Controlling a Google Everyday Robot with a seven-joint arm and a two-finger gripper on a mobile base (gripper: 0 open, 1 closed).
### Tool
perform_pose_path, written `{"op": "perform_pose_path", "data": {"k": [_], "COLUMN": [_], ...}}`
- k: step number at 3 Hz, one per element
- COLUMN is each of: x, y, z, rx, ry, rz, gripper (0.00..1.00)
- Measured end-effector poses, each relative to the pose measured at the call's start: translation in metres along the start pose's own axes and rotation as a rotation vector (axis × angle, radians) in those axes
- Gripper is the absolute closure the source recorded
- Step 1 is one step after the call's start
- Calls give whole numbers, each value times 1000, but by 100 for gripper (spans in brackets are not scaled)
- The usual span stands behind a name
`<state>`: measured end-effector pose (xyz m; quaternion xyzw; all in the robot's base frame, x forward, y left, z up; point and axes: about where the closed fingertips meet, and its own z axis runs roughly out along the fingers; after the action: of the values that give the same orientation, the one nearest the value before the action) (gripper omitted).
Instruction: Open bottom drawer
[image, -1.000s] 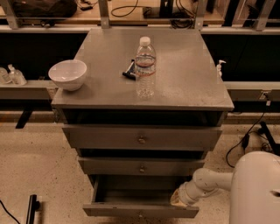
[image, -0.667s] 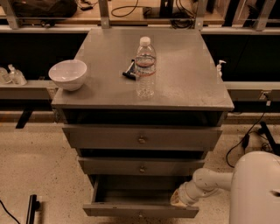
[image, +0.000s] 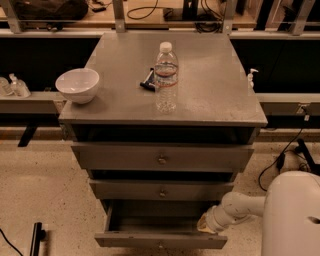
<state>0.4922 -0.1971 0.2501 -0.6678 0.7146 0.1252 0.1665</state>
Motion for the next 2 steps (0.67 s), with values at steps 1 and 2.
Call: {"op": "perform_pose_path", "data": {"k": [1, 2], "x": [5, 6], "y": [-11, -17], "z": [14, 35], "rx": [37, 40], "ry": [-8, -25], "rz": [31, 39], "gripper": [100, 100]}}
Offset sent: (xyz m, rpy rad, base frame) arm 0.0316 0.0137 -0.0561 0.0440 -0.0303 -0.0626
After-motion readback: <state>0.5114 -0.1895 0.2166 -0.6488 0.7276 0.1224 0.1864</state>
